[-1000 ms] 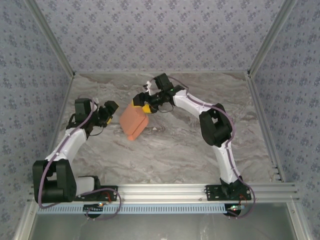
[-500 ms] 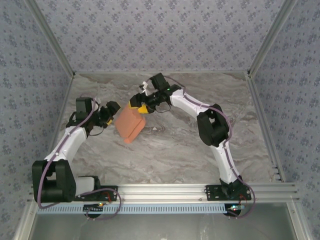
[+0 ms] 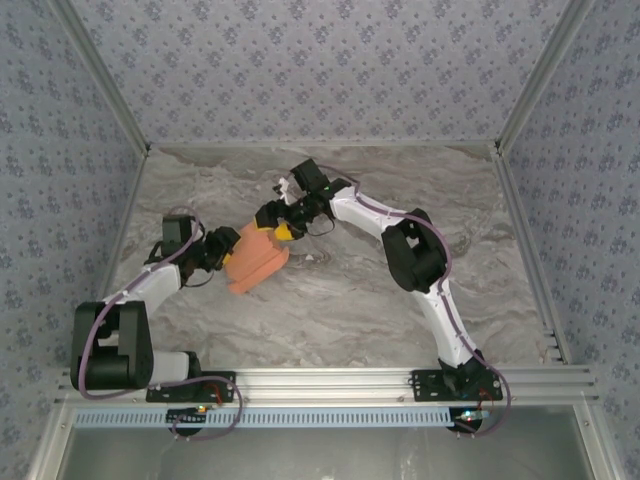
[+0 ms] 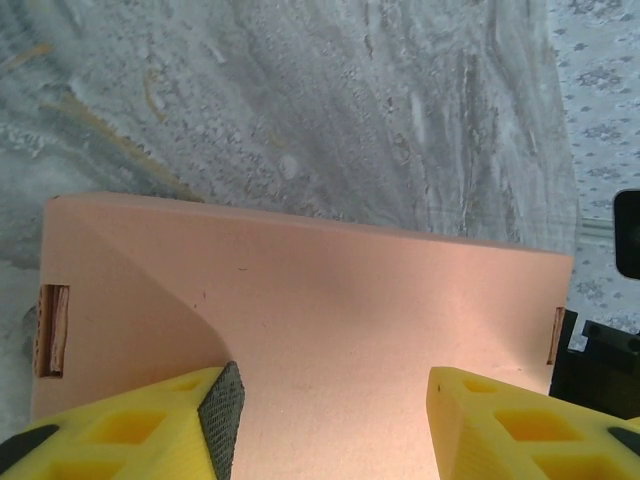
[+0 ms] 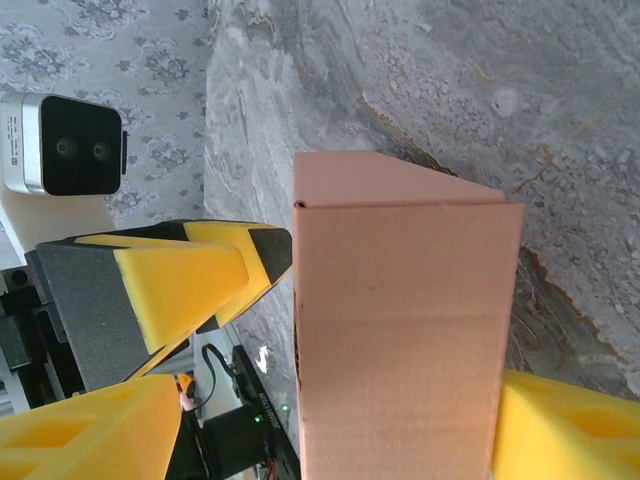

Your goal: Fold the paper box

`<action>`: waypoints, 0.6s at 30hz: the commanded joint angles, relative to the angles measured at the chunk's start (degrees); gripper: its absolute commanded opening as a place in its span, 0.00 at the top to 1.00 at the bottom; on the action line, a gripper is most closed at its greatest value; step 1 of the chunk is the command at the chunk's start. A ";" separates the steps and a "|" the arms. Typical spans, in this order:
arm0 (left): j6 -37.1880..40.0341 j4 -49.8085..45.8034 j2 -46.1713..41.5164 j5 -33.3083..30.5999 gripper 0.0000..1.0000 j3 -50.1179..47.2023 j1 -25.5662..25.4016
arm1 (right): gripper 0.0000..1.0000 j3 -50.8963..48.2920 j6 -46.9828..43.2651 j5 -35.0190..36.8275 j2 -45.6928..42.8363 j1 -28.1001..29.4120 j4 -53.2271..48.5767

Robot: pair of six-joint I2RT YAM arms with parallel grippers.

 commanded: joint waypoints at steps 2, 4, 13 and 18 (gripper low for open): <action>-0.87 2.43 0.39 -0.32 0.47 -0.99 -0.26 | 0.26 -1.35 2.81 -0.80 1.50 0.77 3.00; -1.01 2.43 0.29 -0.16 0.47 -0.91 -0.21 | 0.32 -2.08 3.62 -1.19 1.44 0.74 4.20; -2.28 -0.74 -3.58 0.84 0.42 1.72 -0.26 | 0.59 -2.81 0.31 0.04 -0.65 -0.07 0.76; -1.07 -9.26 -9.05 -0.63 0.31 7.26 -0.22 | 0.66 -2.93 -7.27 3.16 -5.30 -1.28 -6.33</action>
